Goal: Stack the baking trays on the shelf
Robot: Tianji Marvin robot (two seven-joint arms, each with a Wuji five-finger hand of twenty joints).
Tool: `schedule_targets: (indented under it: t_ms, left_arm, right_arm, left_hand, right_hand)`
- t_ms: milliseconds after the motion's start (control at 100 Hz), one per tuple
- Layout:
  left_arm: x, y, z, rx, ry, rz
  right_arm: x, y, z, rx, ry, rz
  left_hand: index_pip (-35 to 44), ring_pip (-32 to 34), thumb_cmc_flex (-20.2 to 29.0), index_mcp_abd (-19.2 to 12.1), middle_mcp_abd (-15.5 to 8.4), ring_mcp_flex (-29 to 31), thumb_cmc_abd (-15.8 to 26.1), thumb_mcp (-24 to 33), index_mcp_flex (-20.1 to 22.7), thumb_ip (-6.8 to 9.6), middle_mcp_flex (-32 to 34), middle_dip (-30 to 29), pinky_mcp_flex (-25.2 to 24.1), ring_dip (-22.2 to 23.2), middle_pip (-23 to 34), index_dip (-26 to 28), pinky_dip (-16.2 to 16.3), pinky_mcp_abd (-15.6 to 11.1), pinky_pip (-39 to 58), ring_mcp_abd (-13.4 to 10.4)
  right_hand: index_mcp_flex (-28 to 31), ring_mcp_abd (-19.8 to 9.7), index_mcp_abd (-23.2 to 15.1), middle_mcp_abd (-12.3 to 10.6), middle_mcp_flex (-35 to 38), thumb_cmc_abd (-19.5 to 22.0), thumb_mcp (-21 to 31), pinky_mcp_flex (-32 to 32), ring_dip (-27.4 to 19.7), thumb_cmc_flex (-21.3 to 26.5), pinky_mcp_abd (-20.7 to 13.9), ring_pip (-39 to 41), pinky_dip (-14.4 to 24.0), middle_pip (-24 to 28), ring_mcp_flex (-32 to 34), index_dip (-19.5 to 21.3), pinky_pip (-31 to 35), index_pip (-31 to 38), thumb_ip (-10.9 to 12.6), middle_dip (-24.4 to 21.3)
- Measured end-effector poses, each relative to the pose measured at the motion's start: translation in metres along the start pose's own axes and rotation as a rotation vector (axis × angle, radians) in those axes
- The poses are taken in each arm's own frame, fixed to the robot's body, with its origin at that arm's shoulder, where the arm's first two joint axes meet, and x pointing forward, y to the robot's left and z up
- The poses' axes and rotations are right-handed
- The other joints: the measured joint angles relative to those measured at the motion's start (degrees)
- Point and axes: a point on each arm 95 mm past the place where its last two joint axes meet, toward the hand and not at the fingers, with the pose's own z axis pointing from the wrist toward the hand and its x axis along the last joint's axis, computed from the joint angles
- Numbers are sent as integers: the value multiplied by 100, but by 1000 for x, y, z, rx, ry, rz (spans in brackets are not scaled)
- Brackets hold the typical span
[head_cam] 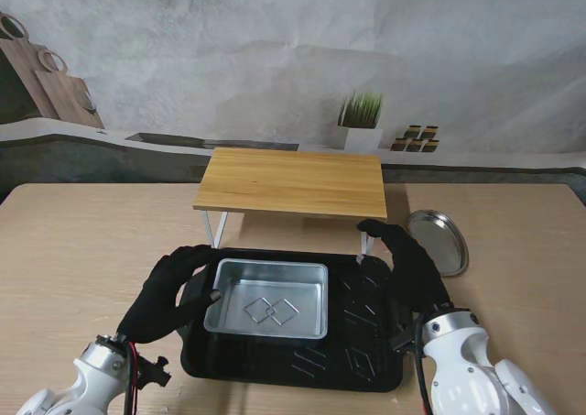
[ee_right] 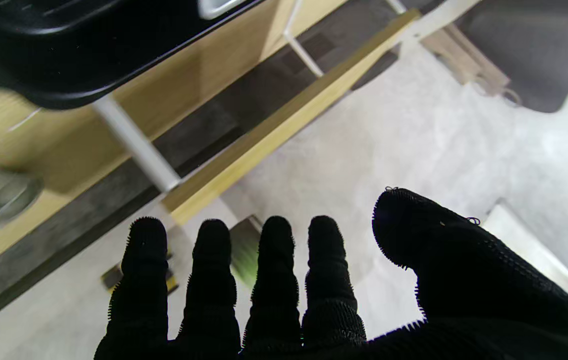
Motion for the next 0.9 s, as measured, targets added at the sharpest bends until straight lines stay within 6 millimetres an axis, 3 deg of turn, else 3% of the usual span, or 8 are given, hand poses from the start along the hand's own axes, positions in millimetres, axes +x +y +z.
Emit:
schedule_targets:
  t_ms: [310,610,900]
  left_arm:
    - [0,-1,2,8,-7,2]
    - [2,2,2,9,-5,16]
    - [2,1,1,36,-2,29]
  right_arm:
    - [-46,52,-3,-28,-151,-195]
    - [-106,65,27,-36,-332,-300]
    - [-144,64,48,2,-425,-344]
  left_hand:
    - [-10,-1,5,12,2,0,0,0,1,0,13,0,0,0,-4,-1,-5,1,-1,1]
    - [-17,-1,5,35,4,0,0,0,65,0,34,0,0,0,-6,-1,-5,1,-1,1]
    - [-18,-1,6,37,7,0,0,0,65,1,35,0,0,0,-7,-1,-5,1,-1,1]
  right_hand:
    - [2,111,63,64,133,-9,-85,1,103,0,5,211,-140,150,144,-61,704,630,0,57]
    - [-2,111,45,64,133,-69,114,-6,104,0,5,212,-309,150,208,-191,912,754,0,57]
    - [-3,111,38,64,133,-189,307,-2,104,-1,5,211,-419,150,227,-196,1066,873,0,57]
